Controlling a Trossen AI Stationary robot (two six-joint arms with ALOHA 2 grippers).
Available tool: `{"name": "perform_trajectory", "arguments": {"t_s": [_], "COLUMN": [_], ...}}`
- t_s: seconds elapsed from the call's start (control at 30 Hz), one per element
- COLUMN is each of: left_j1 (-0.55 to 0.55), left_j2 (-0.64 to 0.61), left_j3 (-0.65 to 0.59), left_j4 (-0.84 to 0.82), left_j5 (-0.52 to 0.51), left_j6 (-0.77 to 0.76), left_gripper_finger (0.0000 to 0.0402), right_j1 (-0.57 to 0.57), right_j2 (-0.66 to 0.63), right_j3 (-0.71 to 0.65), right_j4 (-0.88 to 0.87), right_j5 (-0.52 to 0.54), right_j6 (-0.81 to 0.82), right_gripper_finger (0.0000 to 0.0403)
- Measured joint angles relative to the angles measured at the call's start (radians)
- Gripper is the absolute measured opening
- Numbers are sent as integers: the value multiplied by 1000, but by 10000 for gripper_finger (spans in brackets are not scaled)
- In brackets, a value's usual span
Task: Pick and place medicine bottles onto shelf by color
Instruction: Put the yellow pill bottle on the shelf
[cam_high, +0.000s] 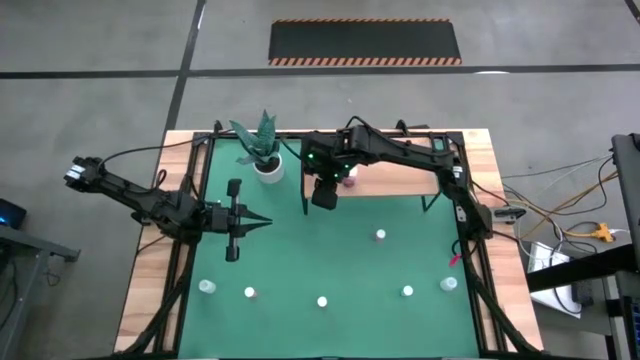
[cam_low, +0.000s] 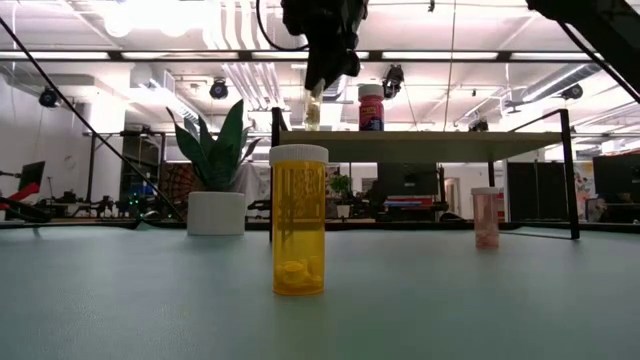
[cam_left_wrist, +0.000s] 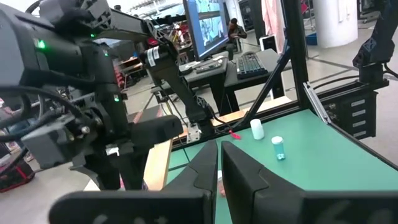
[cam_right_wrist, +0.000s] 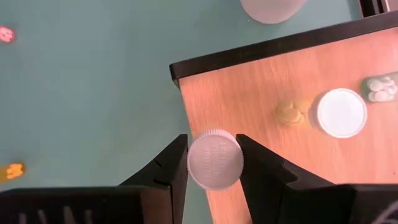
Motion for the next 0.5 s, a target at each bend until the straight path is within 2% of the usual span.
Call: {"name": "perform_trajectory", "arguments": {"t_s": [0.5], "left_j1": [0], "left_j2": [1], "left_j3": [0], "left_j4": [0], "left_j5": [0], "left_j6": [-1], "left_gripper_finger": [4], "right_j1": [-12], "right_j2": [7], "right_j3": [-4], "right_j4": [10], "right_j5": [0], "right_j6": [-8], "right_gripper_finger": [113]}}
